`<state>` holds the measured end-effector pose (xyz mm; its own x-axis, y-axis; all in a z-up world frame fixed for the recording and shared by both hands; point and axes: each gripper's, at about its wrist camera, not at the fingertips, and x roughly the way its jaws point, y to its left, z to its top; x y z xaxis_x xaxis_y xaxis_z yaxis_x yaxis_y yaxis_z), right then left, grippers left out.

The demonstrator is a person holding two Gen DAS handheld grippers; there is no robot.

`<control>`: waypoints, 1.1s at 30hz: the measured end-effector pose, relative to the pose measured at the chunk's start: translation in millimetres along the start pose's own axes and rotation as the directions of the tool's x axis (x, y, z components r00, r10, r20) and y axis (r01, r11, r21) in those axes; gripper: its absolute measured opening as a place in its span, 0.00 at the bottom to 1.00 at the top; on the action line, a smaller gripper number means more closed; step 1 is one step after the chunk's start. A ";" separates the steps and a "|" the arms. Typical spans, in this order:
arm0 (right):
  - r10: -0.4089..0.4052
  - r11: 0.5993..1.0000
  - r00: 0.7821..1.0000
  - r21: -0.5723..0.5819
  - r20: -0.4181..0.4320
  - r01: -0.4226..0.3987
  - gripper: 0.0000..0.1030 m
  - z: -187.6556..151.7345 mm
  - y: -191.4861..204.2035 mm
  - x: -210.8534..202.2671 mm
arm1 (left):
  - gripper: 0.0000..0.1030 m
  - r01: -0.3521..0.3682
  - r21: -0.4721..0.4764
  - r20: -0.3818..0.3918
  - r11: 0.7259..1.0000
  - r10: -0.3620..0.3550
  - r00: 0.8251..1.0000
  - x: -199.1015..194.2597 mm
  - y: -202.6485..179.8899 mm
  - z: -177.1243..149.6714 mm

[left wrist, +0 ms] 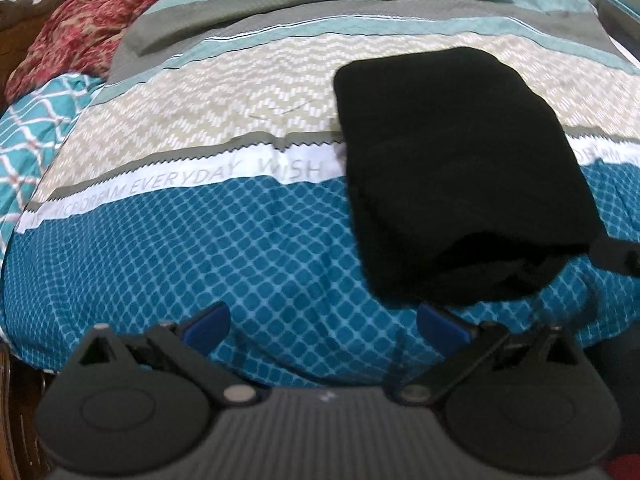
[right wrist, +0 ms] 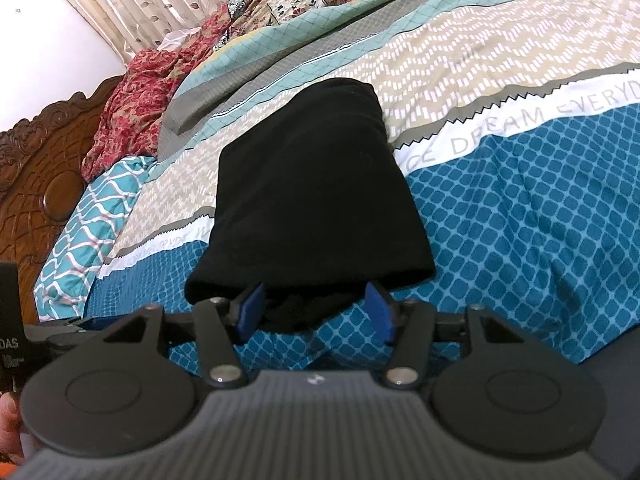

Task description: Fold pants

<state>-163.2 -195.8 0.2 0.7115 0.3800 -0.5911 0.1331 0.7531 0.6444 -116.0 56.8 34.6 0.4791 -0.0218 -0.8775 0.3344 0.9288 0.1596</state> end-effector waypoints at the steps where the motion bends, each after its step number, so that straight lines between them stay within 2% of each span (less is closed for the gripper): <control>1: 0.001 1.000 1.000 0.005 0.000 -0.001 0.57 0.0 -1.2 -0.2 | 1.00 0.002 0.009 -0.004 1.000 -0.002 1.000 0.4 -2.4 -0.5; 8: 0.008 0.999 1.000 0.031 -0.006 -0.008 0.57 -0.9 -5.5 -0.5 | 1.00 0.005 0.048 -0.015 0.999 -0.004 1.000 0.3 -11.6 -2.8; 33: 0.013 1.000 0.999 0.010 -0.035 -0.013 0.59 -2.6 2.4 5.0 | 1.00 0.013 0.011 -0.039 1.000 -0.012 0.999 6.3 -2.4 -5.4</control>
<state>-161.1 -190.7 -2.6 0.6883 0.4086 -0.5994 0.1306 0.7430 0.6564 -118.2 56.5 26.3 0.4429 -0.0185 -0.8964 0.3494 0.9243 0.1536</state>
